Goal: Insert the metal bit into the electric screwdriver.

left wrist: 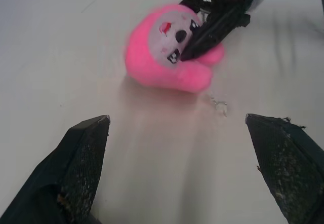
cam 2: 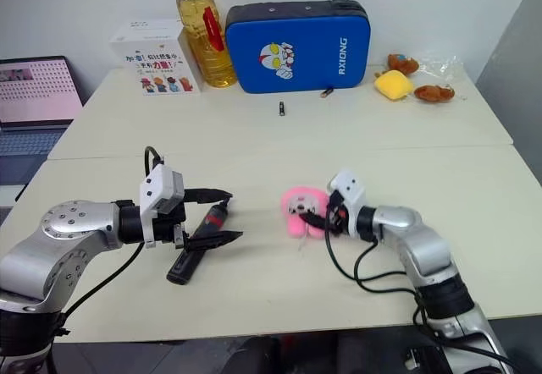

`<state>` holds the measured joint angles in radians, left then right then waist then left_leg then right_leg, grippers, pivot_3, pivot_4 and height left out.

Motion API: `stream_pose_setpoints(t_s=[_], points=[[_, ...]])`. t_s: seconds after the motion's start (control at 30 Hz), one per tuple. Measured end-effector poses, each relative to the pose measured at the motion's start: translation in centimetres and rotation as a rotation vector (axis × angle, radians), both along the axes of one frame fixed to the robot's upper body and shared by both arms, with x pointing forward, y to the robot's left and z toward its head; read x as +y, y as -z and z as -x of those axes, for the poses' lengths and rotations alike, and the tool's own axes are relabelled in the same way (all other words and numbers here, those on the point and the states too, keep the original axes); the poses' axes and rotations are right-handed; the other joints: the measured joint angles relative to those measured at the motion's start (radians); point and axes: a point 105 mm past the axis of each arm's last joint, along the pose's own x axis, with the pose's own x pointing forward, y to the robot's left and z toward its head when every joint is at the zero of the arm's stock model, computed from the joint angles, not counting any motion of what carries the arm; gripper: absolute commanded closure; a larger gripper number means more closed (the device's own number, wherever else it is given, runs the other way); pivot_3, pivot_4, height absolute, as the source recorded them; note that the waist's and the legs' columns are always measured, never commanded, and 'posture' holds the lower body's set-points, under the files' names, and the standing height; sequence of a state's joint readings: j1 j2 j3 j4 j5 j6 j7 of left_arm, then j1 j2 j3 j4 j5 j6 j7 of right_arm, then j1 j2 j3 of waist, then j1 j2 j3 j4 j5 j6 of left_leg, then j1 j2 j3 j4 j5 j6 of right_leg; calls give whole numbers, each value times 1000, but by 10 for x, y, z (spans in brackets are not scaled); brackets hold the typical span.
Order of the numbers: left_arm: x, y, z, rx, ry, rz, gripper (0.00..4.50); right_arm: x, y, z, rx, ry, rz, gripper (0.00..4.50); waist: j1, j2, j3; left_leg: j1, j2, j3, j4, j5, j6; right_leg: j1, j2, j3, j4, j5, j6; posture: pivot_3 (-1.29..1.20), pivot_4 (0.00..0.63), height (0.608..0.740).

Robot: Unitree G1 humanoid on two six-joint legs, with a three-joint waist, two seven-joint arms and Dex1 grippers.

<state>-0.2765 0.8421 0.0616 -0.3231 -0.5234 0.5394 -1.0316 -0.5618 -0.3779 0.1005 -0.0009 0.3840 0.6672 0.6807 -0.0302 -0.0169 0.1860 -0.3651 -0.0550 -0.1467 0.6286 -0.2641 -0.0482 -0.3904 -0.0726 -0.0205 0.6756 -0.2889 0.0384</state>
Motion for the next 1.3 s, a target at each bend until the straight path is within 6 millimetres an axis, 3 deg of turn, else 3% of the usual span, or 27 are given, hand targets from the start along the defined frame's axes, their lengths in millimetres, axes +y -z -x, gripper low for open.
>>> stream_pose_setpoints(t_s=[0.1, 0.2, 0.27, 0.37, 0.47, 0.57, 0.9, 1.13, 1.23, 1.3], points=[[-2, -6, -7, -40, -7, 9, 0, -40, -37, -54, -75, 270, -35, 1850, 0, 0, 0, 0, -1, 5, 0, 0, 0, -1, 0, 3, 0, 1, 0, 0, 150, 740], [-3, -9, -13, -55, -17, 20, 0, -73, -52, -93, -130, 496, -8, 1850, -1, -1, 0, 0, -1, 12, 0, 1, -3, -3, 0, 5, 1, 1, 0, 0, 150, 740], [-6, -13, -18, -76, -12, 26, 0, -92, -55, -113, -145, 638, 23, 1850, -4, -1, 0, -3, 0, 15, -1, 1, -3, -8, 0, 7, 1, 1, 0, 0, 150, 740], [-11, -18, -25, -107, -13, 43, 0, -109, -59, -127, -119, 797, -13, 1321, -11, -1, 0, -13, 1, 19, 1, 2, -3, -19, 0, 9, 3, 1, 0, 0, 150, 740], [-14, -18, -27, -116, -10, 43, 0, -110, -56, -130, -95, 846, -37, 719, -22, -1, 0, -16, 1, 19, 1, 1, -3, -19, 0, 9, 2, 2, 0, 0, 150, 740], [-13, -18, -28, -120, -21, 41, 0, -109, -37, -128, -47, 846, -4, 68, -31, -1, 0, -15, 1, 20, 1, 1, -2, -20, 0, 10, 3, 2, 0, 0, 150, 740], [-10, -14, -24, -109, -50, 43, 0, -113, -39, -128, -97, 844, 53, 68, -30, -1, 0, -15, 2, 20, 4, 2, -2, -20, 1, 10, 5, 3, 0, 0, 150, 740], [-7, -18, -25, -121, -59, 27, 0, -136, -63, -127, -278, 885, 173, 68, -31, -1, 0, -15, 3, 21, 4, 2, -2, -20, 1, 11, 5, 3, 0, 0, 150, 740], [3, -21, -26, -120, -78, -23, 0, -115, -75, -127, -329, 714, 143, 68, -39, -1, 0, -14, 4, 22, 4, 2, -2, -20, 2, 11, 5, 4, 0, 0, 150, 740], [13, -22, -28, -113, -100, -85, 0, -91, -81, -119, -362, 507, 116, 68, -43, -1, 0, -15, 6, 21, 4, 1, -2, -20, 4, 10, 5, 4, 0, 0, 150, 740]])
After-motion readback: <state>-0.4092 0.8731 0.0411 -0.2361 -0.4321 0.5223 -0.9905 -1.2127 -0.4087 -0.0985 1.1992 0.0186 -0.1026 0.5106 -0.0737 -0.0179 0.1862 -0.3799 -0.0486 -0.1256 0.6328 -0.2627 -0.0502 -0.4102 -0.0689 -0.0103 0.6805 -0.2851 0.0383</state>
